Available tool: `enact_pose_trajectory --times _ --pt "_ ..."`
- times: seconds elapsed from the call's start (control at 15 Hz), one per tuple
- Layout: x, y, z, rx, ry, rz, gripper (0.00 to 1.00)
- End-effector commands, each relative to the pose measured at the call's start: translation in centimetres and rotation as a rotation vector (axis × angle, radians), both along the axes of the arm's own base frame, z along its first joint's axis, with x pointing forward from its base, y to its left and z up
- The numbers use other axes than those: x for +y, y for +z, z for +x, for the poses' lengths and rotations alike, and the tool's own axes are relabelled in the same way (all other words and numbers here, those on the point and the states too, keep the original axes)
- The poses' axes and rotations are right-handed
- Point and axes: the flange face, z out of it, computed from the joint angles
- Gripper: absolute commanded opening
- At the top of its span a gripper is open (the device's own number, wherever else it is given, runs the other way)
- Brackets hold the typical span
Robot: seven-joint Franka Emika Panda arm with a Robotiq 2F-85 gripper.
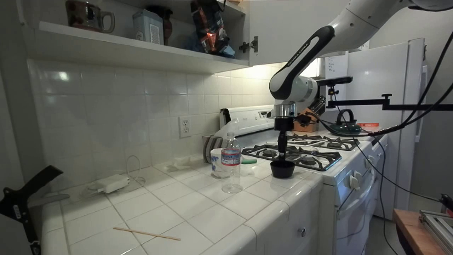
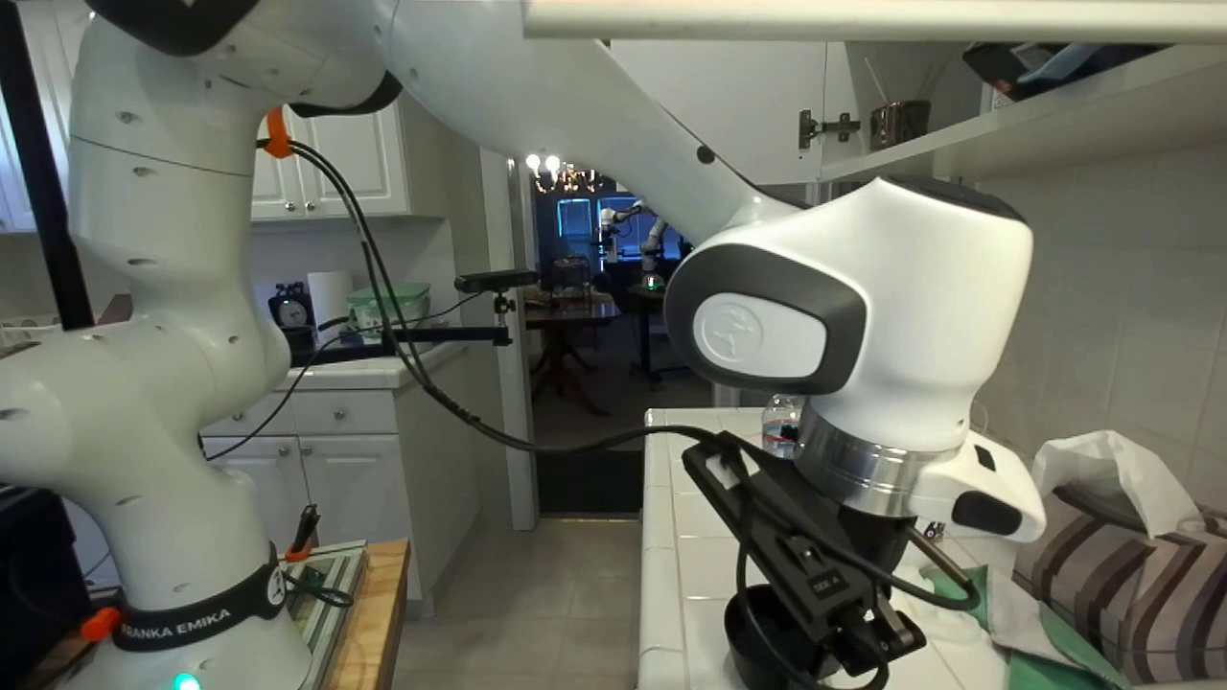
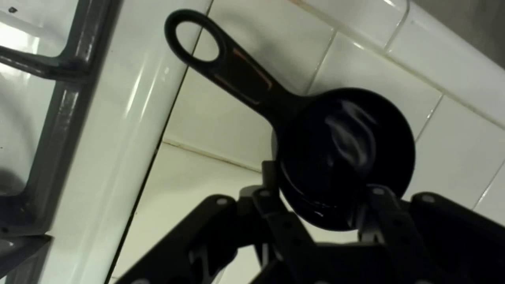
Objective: Pour the contents in the black pot inside the water bottle
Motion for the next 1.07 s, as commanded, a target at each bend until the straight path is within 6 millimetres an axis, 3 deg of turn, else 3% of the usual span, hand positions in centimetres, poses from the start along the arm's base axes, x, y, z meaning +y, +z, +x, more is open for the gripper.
enact_pose_trajectory --times 0.0,0.87,1.0 --pt "0.38 0.55 -0.80 -0.010 0.046 -0.047 0.42" --pt "0.82 0.42 -0.45 -0.045 0.044 -0.073 0.33" --pt "0.87 0.09 -0.64 -0.038 0.044 -0.071 0.27"
